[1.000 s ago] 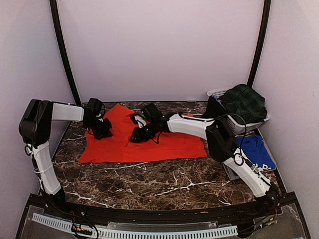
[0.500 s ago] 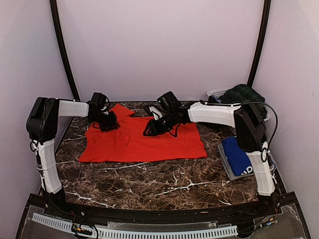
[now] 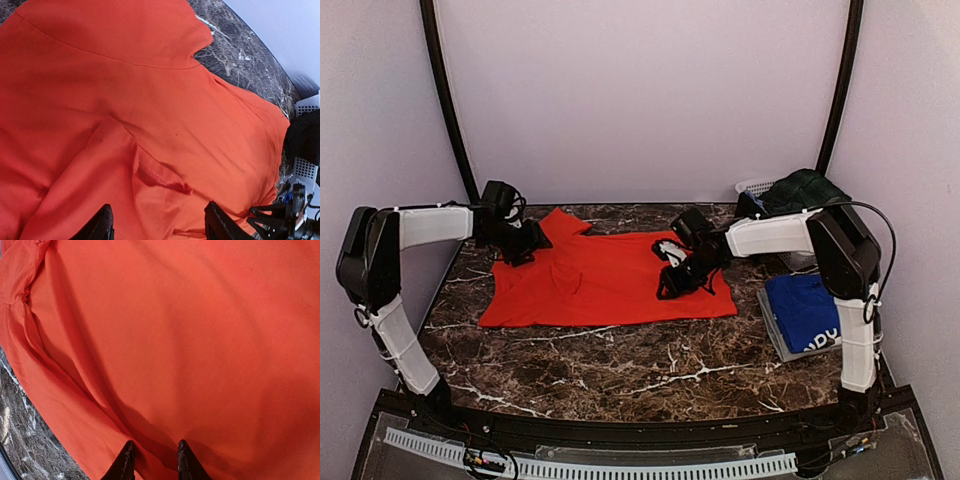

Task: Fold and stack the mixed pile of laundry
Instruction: Move the 1/3-folded T-shirt to the center of the board.

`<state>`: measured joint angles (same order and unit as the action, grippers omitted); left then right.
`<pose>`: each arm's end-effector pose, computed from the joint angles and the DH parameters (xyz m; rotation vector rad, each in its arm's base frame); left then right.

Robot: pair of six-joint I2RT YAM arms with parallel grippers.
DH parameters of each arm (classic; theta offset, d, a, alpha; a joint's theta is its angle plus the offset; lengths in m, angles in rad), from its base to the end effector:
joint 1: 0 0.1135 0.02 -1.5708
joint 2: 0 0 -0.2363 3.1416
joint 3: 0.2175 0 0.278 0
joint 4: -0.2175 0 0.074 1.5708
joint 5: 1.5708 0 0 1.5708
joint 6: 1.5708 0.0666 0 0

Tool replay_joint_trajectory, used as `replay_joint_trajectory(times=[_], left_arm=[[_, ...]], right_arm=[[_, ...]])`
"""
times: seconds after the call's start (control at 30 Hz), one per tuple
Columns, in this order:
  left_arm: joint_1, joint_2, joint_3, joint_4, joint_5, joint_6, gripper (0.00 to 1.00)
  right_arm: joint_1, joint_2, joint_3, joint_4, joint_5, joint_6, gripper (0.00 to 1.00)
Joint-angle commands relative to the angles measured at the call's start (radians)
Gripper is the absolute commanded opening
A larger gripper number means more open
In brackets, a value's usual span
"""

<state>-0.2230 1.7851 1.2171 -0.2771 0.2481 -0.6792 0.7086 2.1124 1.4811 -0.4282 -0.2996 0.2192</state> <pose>0.4092 -0.1096 0.1453 -0.4508 2.4664 -0.6956 0.3393 0.3167 0.0842 -0.7672 2.6271 0.6889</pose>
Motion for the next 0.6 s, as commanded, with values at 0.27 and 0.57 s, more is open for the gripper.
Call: replay_joint_trajectory(times=[0.27, 0.57], left_arm=[[-0.006, -0.155, -0.319, 0.022, 0.012, -0.037, 0.57], [-0.006, -0.276, -0.457, -0.095, -0.045, -0.121, 0.49]], right_arm=[[0.007, -0.028, -0.094, 0.002, 0.017, -0.01, 0.27], [0.052, -0.073, -0.212, 0.004, 0.0, 0.032, 0.27]])
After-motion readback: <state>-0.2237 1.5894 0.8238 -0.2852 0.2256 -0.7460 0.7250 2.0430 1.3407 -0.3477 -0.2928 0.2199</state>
